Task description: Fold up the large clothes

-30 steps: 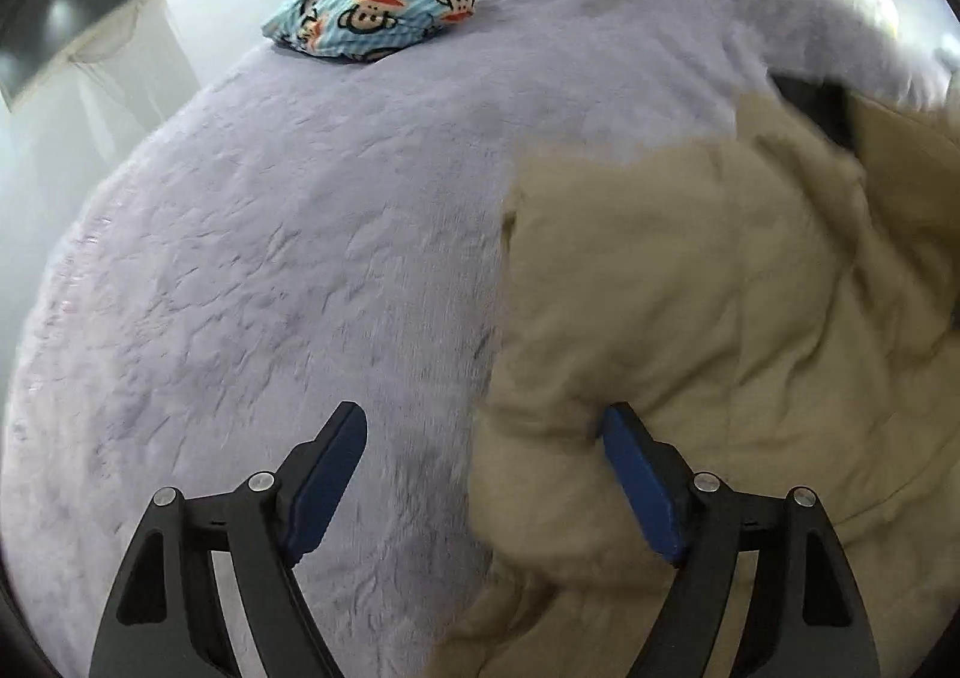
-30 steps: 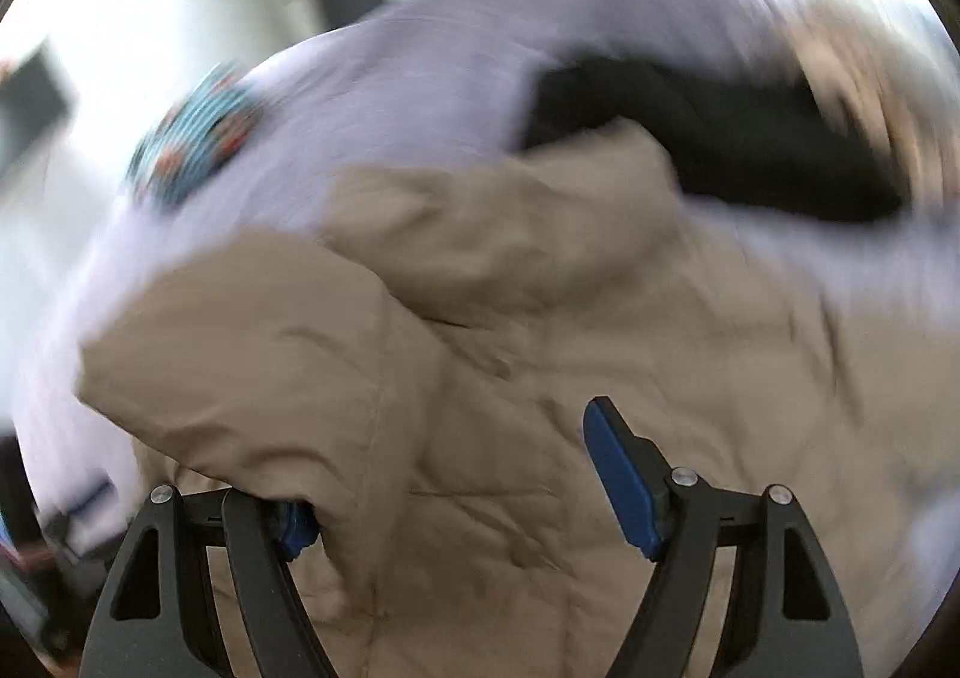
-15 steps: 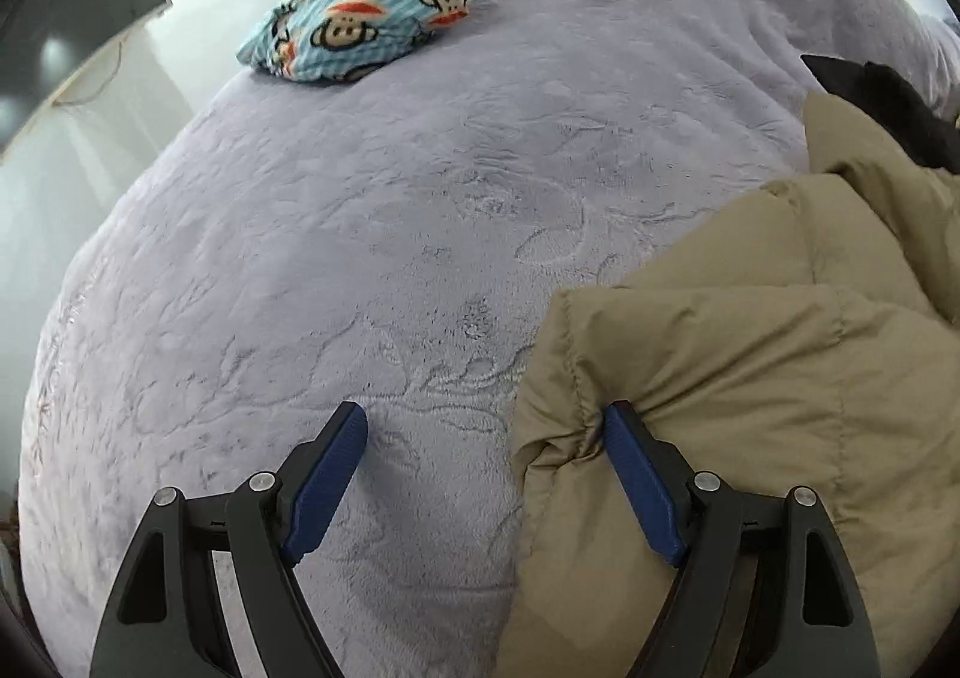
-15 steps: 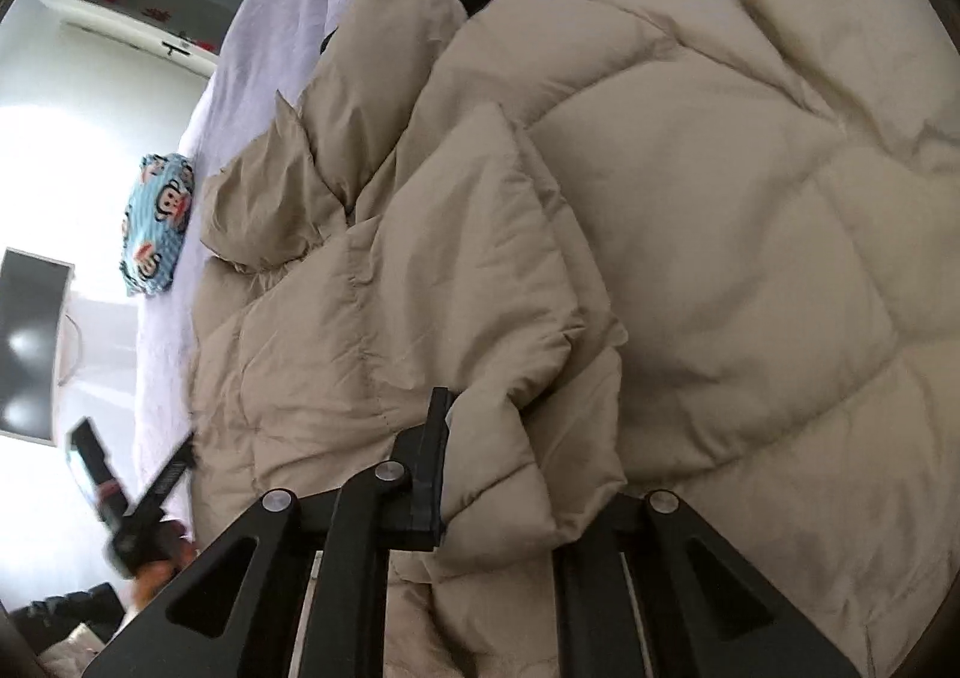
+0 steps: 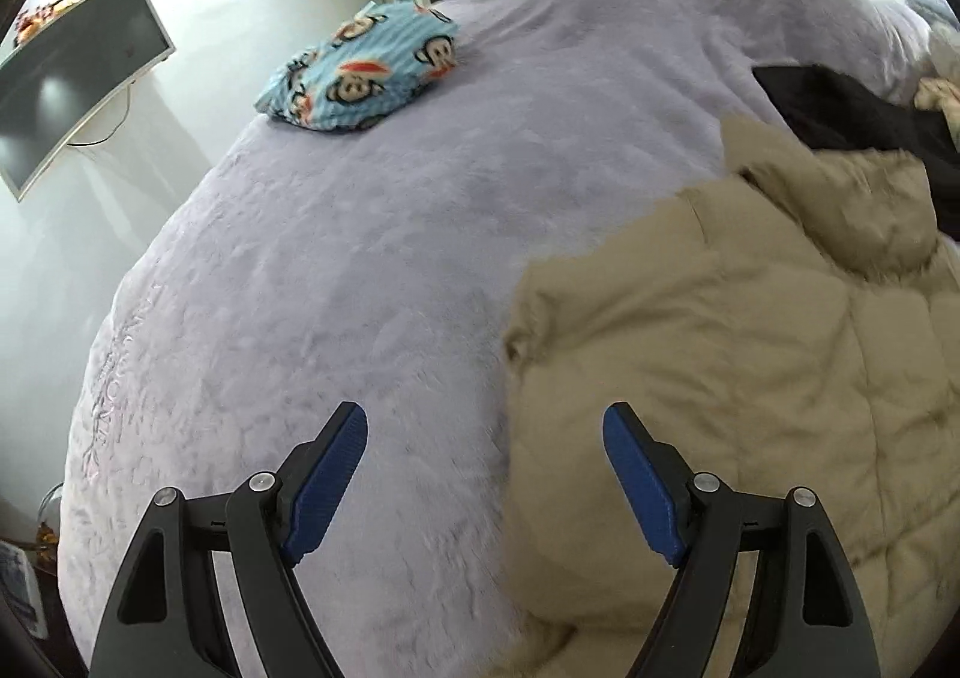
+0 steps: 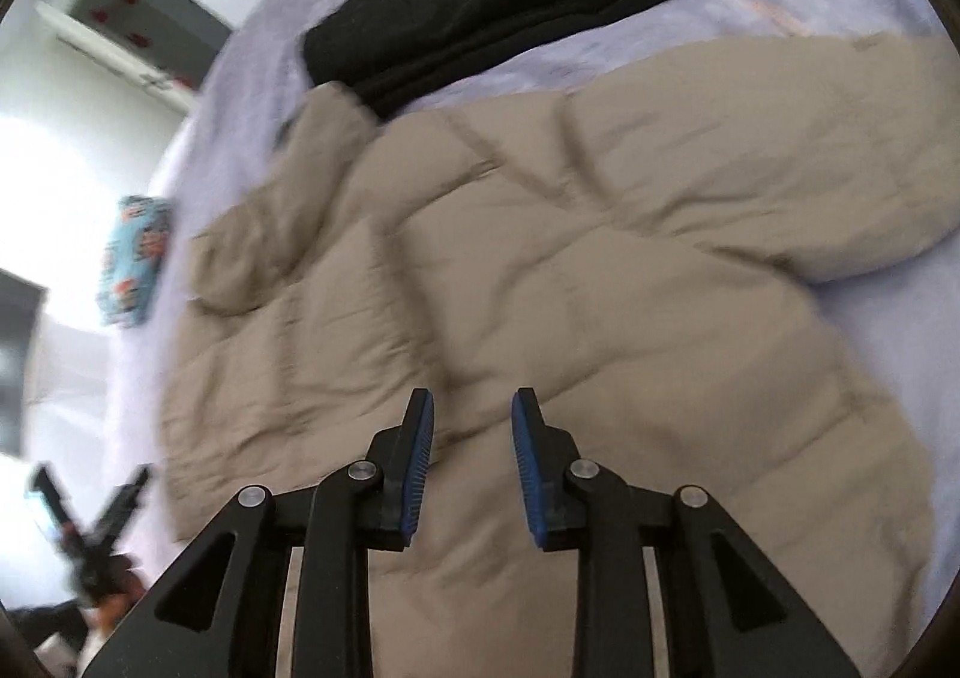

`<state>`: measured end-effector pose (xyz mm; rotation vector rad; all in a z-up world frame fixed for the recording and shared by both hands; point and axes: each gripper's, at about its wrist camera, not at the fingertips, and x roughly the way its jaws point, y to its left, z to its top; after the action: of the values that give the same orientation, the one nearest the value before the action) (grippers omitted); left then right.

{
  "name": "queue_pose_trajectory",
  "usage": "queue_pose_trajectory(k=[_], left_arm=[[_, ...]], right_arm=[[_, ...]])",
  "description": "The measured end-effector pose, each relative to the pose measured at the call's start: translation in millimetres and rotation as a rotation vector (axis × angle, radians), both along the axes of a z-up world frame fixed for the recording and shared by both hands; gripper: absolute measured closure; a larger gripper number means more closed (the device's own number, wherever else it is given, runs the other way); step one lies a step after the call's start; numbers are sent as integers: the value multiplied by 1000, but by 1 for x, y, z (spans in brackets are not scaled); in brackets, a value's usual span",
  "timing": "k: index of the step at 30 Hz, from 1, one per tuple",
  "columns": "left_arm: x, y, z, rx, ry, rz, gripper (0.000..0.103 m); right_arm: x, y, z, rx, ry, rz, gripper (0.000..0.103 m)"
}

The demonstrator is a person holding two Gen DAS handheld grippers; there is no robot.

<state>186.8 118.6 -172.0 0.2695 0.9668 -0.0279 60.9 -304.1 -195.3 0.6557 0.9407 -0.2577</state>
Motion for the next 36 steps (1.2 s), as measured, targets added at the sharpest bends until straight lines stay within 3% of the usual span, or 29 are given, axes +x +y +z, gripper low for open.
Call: queue_pose_trajectory(k=[2, 5, 7, 8, 11, 15, 18, 20, 21, 22, 24, 26, 29, 32, 34, 36], left_arm=[[-4, 3, -9, -14, 48, 52, 21], [-17, 16, -8, -77, 49, 122, 21], [-28, 27, -4, -81, 32, 167, 21], [-32, 32, -4, -84, 30, 186, 21], [-46, 50, -6, -75, 56, 230, 21], [-61, 53, -17, -65, 124, 141, 21], [-60, 36, -22, -43, 122, 59, 21], [-54, 32, -24, -58, 105, 72, 21], [-46, 32, -24, -79, 95, 102, 21], [-43, 33, -25, -94, 92, 121, 21], [-39, 36, -27, -98, 83, 146, 21], [-38, 39, -33, -43, 66, 157, 21], [-36, 57, -46, -41, 109, 224, 21], [-37, 70, -45, -72, 124, 260, 21], [-41, 69, -36, -64, 110, 246, 21], [-48, 62, -22, -54, 88, 214, 21]], right_arm=[[8, 1, -12, 101, 19, 50, 49], [12, -1, -30, 195, 29, 26, 49], [13, -4, -35, 208, 20, 9, 54], [13, -5, -35, 206, 17, 3, 62], [12, -6, -40, 215, 22, 5, 64], [9, -6, -40, 238, 15, 5, 63], [12, 0, -42, 271, 8, 29, 60], [16, 6, -42, 258, 16, 38, 61], [20, 10, -42, 243, 17, 47, 81], [22, 12, -40, 220, 17, 50, 91], [27, 18, -33, 146, 30, 66, 92], [31, 24, -29, 48, 52, 81, 92], [35, 20, -39, 17, 76, 94, 92], [35, 14, -45, 31, 83, 112, 91], [32, 12, -41, 34, 85, 121, 83], [28, 12, -36, 17, 97, 120, 63]])
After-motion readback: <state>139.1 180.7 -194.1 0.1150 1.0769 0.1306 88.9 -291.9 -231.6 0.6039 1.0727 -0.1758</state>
